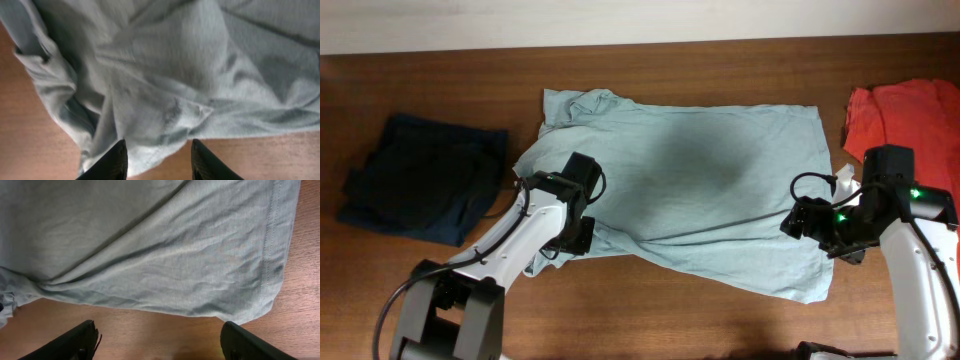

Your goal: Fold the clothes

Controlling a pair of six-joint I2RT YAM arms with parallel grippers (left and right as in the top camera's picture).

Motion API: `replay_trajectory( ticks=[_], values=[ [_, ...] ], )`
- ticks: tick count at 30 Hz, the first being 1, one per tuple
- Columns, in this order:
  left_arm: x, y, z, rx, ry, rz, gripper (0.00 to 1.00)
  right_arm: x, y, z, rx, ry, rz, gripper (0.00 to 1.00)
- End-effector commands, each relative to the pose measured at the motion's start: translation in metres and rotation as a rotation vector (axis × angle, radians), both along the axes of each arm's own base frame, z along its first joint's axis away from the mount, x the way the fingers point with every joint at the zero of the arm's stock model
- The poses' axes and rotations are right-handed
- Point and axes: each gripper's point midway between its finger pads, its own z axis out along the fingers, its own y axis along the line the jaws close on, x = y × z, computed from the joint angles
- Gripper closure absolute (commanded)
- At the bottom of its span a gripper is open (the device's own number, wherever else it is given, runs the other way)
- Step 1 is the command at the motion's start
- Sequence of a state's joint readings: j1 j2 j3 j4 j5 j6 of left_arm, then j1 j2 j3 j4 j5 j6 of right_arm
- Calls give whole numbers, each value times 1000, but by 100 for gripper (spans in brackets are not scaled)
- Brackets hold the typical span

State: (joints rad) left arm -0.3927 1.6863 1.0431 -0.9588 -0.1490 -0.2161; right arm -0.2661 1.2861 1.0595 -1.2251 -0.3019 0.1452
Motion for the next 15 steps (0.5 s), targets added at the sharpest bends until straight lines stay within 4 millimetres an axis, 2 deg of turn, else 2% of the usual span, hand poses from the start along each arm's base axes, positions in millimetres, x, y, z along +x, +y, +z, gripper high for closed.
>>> replay_trajectory(
  ticks=[1,7,9,13,15],
  values=[
    [-5,7,-9,47,35,-37,59,0,1,0,7,-4,8,16],
    [-10,9,-22,66,82,-37,60,0,1,0,6,-6,8,16],
    [-7,8,-25,65,76,-40,68,0,1,0,6,-6,8,17],
    [0,6,-27,58,55,-59,99,0,1,0,6,-6,8,16],
    [2,5,-21,60,59,-59,99,0,1,0,6,-5,8,16]
  ],
)
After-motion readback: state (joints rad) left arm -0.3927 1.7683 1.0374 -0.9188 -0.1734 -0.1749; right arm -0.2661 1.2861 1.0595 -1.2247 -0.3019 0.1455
